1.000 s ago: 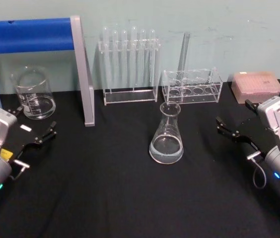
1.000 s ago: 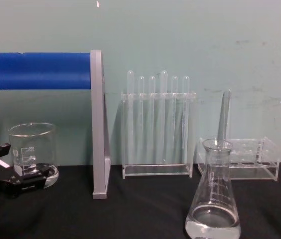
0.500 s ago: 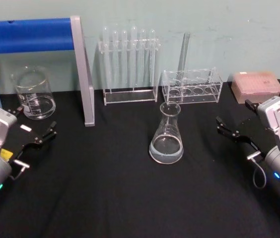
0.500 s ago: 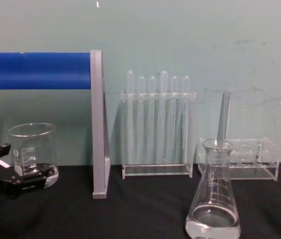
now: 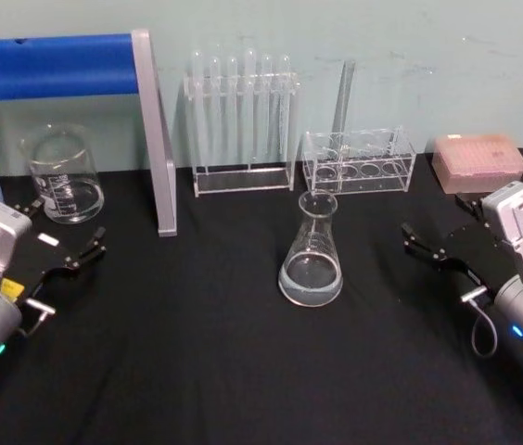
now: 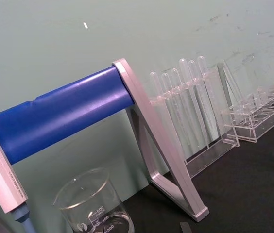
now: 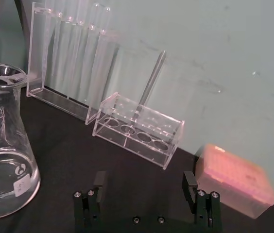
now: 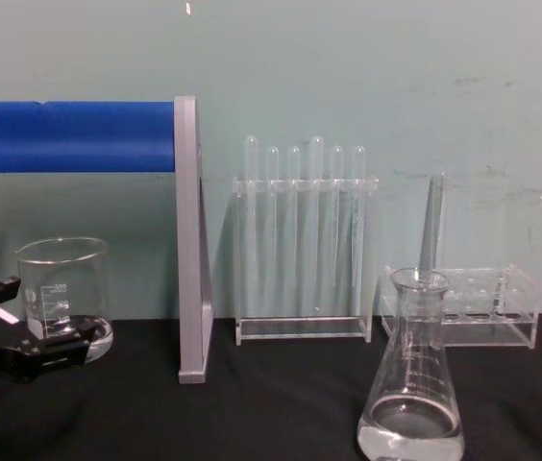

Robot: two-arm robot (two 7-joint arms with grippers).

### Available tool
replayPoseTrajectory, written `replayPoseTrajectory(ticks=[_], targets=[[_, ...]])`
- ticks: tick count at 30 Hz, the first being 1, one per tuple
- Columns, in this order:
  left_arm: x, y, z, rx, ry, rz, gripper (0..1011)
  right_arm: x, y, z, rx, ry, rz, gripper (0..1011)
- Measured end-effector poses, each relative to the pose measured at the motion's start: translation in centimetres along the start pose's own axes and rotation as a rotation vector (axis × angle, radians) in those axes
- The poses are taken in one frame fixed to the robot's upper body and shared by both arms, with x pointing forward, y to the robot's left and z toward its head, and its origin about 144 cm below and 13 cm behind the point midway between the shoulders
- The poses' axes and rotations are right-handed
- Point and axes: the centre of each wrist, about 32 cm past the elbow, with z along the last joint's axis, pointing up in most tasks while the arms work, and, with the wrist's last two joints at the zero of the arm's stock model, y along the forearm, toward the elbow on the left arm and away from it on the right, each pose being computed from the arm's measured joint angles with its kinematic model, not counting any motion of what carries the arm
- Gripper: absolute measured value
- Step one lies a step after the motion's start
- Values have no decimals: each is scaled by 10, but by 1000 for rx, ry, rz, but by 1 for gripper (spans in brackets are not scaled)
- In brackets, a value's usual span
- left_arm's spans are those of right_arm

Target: Grasp the erlenmeyer flask with one hand, shake it three times, then place it back.

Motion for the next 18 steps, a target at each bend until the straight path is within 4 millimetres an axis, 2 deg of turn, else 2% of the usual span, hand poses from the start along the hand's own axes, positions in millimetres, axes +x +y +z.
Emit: replayPoseTrajectory(ticks=[10,18], targets=[[0,0,0,0,0,0,1001,-3,-7,-2,-12,113,72,1002],[0,0,0,0,0,0,1001,-14,-17,2,14,170,162,1003]])
